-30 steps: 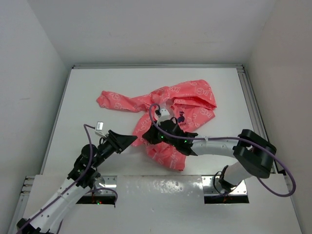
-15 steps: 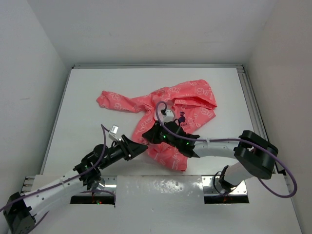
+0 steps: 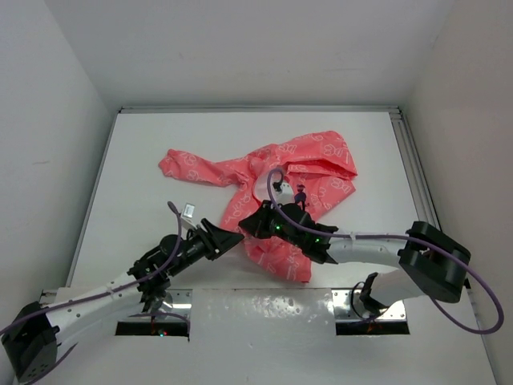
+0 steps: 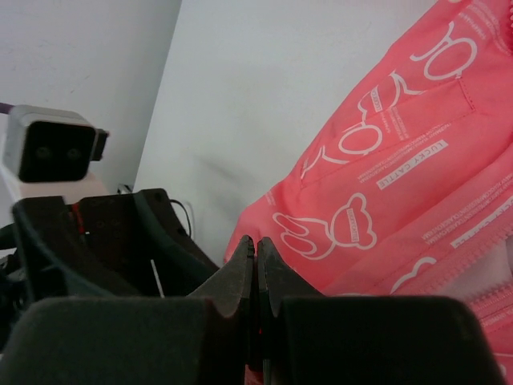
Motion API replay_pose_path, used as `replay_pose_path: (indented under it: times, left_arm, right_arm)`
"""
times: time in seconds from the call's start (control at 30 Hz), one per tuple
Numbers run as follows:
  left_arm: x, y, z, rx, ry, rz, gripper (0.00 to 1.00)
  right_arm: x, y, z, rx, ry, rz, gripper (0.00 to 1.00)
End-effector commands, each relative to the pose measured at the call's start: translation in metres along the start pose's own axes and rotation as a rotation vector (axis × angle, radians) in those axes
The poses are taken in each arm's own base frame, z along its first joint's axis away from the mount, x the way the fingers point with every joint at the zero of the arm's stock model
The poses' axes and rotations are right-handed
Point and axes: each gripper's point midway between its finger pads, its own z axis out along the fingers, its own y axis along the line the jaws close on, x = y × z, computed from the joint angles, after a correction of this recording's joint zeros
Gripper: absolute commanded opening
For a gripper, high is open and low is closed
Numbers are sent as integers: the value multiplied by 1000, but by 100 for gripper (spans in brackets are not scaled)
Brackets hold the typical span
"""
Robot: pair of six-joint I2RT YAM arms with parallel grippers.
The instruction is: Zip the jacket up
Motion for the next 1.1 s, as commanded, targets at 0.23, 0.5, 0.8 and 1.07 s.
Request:
replay_pose_path:
  times: [0.23,0.5,0.8,1.07]
  left_arm:
    - [16,60,-4,-77,14,43,47]
    - [15,52,-5,-25,-6,53,40]
    - [23,52,-5,-18,21,55,27]
    - [29,53,-6,-26,34,58,26]
  right_arm:
    - [-16,24,-8,-92,-47,25,0]
    - [-10,21,-8,-92,-27,36,0]
    - [-10,27,-10,-126,-25,86,0]
    - [-19,34,-13,-151,-65,146,0]
